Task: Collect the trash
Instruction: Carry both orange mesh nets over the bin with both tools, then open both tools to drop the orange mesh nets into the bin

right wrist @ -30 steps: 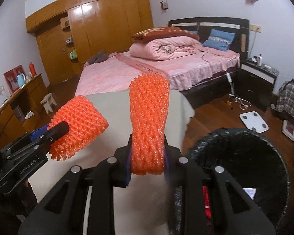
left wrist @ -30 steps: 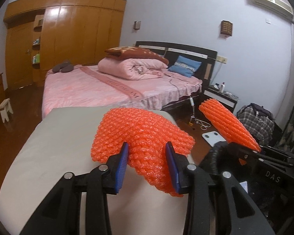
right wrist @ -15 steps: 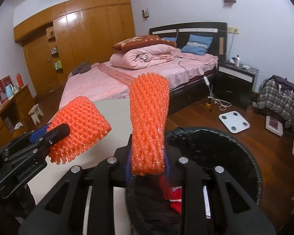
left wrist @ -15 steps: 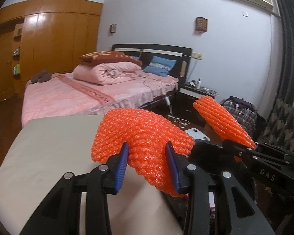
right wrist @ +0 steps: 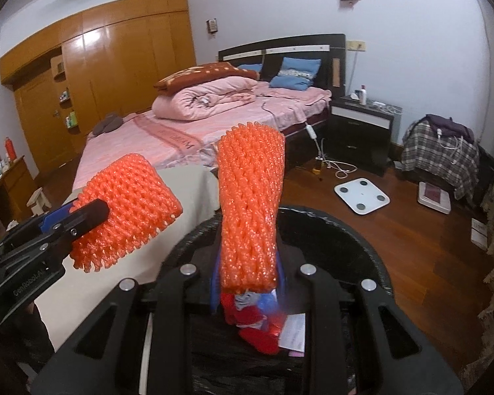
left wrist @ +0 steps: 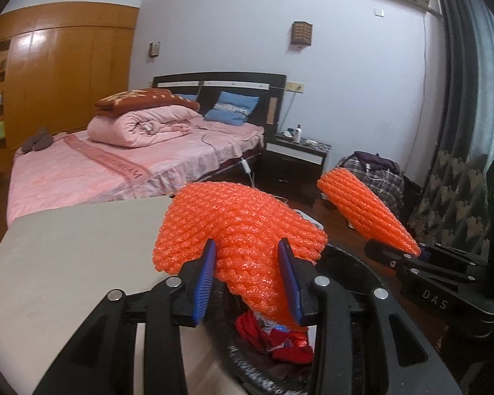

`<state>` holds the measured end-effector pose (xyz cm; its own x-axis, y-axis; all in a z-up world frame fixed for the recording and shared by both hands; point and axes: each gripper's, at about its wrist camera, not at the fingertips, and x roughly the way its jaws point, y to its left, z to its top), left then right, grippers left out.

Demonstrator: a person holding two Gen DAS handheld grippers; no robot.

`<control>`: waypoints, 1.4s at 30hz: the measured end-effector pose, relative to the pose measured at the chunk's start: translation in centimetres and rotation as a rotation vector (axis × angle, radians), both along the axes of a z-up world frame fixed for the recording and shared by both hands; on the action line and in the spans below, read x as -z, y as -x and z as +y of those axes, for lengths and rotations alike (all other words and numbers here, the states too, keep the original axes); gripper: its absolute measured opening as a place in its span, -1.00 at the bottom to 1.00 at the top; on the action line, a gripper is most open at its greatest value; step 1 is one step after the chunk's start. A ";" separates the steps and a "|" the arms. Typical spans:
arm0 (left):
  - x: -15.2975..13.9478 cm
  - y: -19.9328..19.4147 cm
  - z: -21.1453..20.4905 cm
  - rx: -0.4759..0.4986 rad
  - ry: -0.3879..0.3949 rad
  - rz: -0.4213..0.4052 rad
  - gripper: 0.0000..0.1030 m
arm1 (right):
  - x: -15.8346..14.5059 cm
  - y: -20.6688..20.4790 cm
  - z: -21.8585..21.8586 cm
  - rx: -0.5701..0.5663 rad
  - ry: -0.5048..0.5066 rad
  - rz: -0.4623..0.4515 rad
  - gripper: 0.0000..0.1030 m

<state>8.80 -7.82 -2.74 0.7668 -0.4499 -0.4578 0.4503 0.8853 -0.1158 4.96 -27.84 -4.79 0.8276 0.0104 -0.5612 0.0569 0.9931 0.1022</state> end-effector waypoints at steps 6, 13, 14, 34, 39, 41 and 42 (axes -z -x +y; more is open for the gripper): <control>0.7 -0.2 -2.4 0.042 -0.006 0.012 -0.26 | 0.5 0.6 -1.9 0.037 0.002 0.007 -0.52; 1.7 -0.4 -4.5 0.085 -0.019 0.022 -0.26 | 1.5 0.8 -3.1 0.051 0.010 0.023 -0.52; 1.9 -0.5 -4.8 0.091 -0.021 0.024 -0.26 | 1.5 0.8 -3.1 0.052 0.010 0.024 -0.52; 5.3 -3.8 -7.9 0.155 -0.040 0.094 -0.24 | 4.4 -0.7 -6.1 0.081 -0.004 0.085 -0.50; 6.3 -4.4 -8.4 0.167 -0.051 0.114 -0.22 | 5.4 -1.3 -6.6 0.089 -0.002 0.106 -0.48; 6.7 -4.7 -8.5 0.168 -0.056 0.123 -0.22 | 5.9 -1.5 -6.8 0.092 -0.002 0.116 -0.48; 6.8 -4.8 -8.6 0.170 -0.057 0.130 -0.21 | 6.2 -1.7 -6.9 0.093 -0.003 0.122 -0.48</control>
<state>13.60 -16.40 -9.57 0.6153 -0.5382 -0.5759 0.5780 0.8048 -0.1346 6.61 -34.74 -11.00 0.7507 -0.0613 -0.6578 0.1608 0.9827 0.0919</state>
